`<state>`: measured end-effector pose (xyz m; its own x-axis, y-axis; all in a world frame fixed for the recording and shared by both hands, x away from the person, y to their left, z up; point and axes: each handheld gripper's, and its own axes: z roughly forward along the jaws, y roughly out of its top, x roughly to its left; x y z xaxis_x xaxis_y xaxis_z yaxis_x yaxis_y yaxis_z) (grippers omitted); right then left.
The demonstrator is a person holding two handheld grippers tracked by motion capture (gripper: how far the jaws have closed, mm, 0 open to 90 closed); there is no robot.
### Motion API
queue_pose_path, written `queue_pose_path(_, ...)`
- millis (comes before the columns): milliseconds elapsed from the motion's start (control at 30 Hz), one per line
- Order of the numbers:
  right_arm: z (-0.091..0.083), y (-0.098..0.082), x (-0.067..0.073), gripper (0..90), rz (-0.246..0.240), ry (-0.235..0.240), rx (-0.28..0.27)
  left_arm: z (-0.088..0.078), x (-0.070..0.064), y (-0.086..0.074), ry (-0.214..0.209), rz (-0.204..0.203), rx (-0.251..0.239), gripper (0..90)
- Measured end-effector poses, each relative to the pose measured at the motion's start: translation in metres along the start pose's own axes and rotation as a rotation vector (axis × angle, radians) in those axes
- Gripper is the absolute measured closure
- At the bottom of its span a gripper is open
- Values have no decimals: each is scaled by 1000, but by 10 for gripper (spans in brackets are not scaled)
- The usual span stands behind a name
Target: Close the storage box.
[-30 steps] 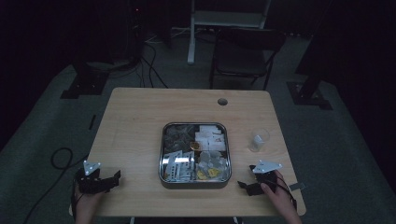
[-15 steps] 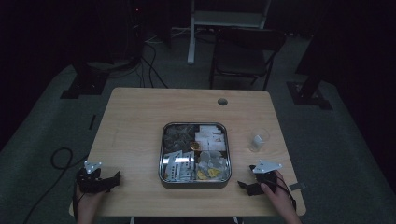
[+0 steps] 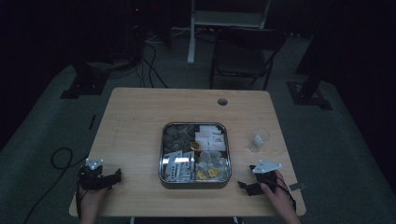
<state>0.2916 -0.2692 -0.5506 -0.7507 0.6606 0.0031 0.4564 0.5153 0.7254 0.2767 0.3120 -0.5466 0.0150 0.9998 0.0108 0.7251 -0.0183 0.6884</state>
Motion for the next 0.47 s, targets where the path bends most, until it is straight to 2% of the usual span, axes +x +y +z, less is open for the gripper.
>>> queue_pose_path(467,0,0,0,127,0,0,0,2,-1,2,3,-8,-2,17)
